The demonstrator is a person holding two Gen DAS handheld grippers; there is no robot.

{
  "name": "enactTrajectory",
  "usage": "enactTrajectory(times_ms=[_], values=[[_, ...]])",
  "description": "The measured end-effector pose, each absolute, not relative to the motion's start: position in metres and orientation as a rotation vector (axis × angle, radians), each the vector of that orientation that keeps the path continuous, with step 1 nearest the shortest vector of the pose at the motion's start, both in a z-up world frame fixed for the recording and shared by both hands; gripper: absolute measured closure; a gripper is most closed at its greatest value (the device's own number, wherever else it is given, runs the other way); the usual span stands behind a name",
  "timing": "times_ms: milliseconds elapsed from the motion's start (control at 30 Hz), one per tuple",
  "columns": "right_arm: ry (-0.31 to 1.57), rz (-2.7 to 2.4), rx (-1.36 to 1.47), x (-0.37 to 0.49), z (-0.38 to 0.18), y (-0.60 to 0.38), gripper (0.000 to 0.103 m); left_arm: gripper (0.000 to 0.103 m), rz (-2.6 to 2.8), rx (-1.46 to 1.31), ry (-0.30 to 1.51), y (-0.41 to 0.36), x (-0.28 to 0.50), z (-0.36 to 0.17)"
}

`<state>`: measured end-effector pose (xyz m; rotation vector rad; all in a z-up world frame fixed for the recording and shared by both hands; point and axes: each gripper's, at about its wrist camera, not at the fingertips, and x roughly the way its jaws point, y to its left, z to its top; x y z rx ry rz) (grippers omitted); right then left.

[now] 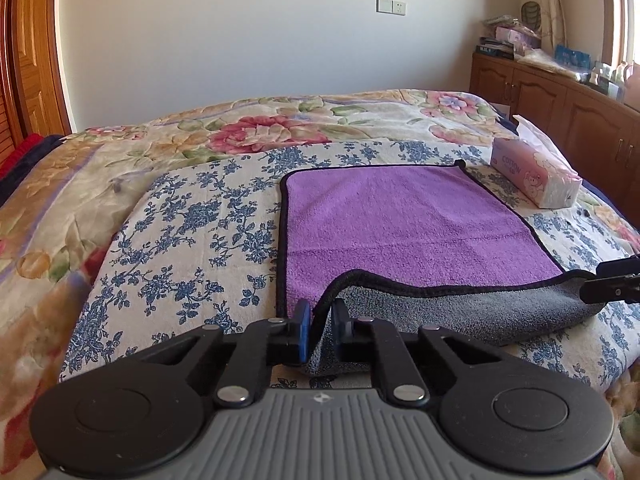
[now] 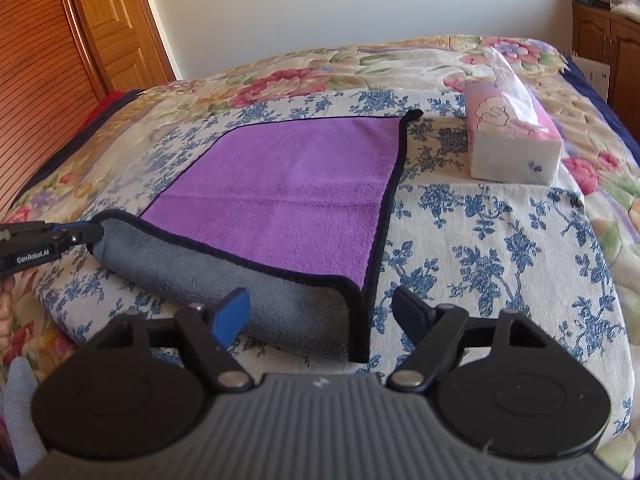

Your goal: Fold towel

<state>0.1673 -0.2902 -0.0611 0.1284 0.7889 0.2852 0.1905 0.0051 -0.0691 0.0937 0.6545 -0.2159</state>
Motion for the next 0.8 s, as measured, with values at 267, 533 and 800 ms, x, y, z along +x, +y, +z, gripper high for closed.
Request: enactTrajectory(times_ms=[267, 533, 800], values=[[0.818, 0.317, 0.160, 0.170, -0.063, -0.292, 0.046, 0.090, -0.218, 0.096, 0.659, 0.005, 0.191, -0.071], [0.835, 0.319, 0.170, 0.176, -0.066, -0.298, 0.062, 0.090, -0.217, 0.100, 0.657, 0.004, 0.191, -0.072], [0.867, 0.316, 0.177, 0.180, -0.069, -0.302, 0.072, 0.090, -0.221, 0.102, 0.658, 0.002, 0.191, -0.072]])
